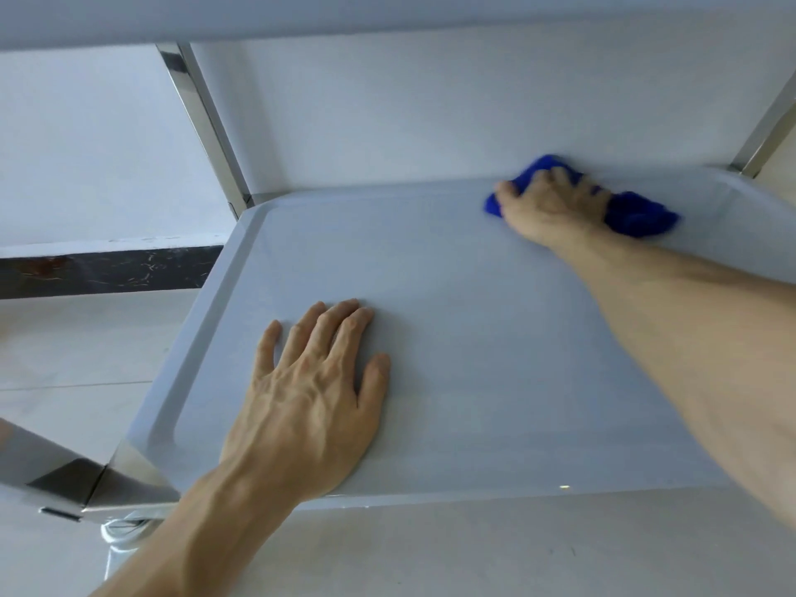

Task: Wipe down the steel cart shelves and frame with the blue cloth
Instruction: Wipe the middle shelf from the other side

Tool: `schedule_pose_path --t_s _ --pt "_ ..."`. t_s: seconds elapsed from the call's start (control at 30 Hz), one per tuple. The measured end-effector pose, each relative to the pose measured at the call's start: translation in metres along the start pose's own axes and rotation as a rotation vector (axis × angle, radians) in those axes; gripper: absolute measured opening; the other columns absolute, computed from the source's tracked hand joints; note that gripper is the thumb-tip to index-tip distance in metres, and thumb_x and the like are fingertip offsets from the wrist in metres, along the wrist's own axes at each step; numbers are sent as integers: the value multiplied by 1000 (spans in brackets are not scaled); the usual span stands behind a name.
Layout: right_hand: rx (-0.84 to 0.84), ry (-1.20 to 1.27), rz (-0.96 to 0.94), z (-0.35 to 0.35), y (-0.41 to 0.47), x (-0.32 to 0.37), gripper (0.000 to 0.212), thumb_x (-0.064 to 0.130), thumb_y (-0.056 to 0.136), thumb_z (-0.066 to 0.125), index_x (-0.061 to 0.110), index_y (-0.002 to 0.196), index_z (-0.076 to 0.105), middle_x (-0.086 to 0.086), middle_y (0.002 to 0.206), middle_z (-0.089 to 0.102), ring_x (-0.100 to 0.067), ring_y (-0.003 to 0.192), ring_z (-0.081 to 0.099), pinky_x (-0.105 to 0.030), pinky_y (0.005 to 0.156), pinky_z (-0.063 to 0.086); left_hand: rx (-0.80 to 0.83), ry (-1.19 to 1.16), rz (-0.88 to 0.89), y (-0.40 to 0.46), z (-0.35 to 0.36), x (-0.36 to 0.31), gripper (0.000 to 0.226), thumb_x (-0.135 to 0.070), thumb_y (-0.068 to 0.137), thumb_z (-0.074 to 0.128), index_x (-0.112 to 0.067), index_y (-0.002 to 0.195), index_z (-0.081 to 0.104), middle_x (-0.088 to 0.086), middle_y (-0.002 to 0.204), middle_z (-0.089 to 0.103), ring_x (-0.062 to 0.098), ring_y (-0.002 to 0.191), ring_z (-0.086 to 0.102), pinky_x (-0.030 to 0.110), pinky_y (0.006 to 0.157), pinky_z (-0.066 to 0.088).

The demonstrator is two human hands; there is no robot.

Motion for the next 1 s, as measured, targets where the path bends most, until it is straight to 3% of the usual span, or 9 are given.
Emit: schedule_pose_path --t_s 0.17,0.27,0.33,0.47,0.6,0.7,0.77,0.83,1.0 --pt "39 28 -703 16 -76 126 62 66 95 30 27 141 47 6 155 39 -28 142 33 -48 117 24 3 22 8 1 -3 8 66 -59 90 8 -37 151 23 -24 157 19 1 147 7 38 122 6" --pt "145 85 -854 18 -89 130 62 69 94 33 37 146 42 14 160 31 -19 147 28 -43 121 18 11 7 17 1 -3 8 71 -62 88 4 -38 151 23 -24 158 19 1 148 7 36 123 5" --pt "135 124 -832 11 -73 103 61 68 95 35 37 146 44 13 159 34 -16 147 30 -37 122 17 5 -9 13 1 -3 7 72 -64 87 3 -39 151 24 -26 157 20 1 148 8 36 123 6" --pt "75 75 -592 -7 -25 -6 58 60 100 37 30 149 42 5 160 33 -15 147 30 -30 119 17 8 -11 18 0 -3 8 69 -63 87 3 -40 149 22 -30 155 18 -1 148 6 35 123 5" --pt "65 61 -228 -33 -5 -147 64 66 98 27 31 150 36 9 161 31 -19 147 30 -39 118 20 0 -5 26 1 -3 11 68 -65 87 3 -41 147 25 -29 154 23 1 147 11 35 122 7" --pt "3 9 -73 -48 -20 -218 62 68 95 19 33 139 44 6 153 42 -27 140 37 -51 113 28 -13 -8 24 2 -2 11 71 -67 87 5 -39 146 31 -24 153 30 6 146 20 35 121 10" --pt "-2 -12 -41 -53 -33 -236 63 69 94 17 33 138 44 6 154 41 -29 140 36 -54 113 28 -10 -4 21 3 -1 10 73 -68 86 5 -38 146 33 -20 153 33 9 146 23 36 120 12" --pt "39 -29 -41 -52 -47 -238 68 72 94 16 35 149 34 11 161 29 -26 147 26 -52 117 22 -2 -1 22 3 -1 9 75 -69 85 4 -36 146 34 -18 154 34 12 146 24 39 120 16" --pt "120 -6 -150 -48 -104 -218 76 80 89 13 43 154 23 19 164 14 -18 151 16 -49 122 14 41 86 31 3 -4 -1 72 -63 90 5 -31 148 33 -13 155 33 16 147 26 44 118 21"
Point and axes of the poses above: each hand's wrist, its own y-axis towards the middle knuckle, its own z-axis out of the palm, x = y × z, the point moved 3 cm from there along y, towards the middle knuckle
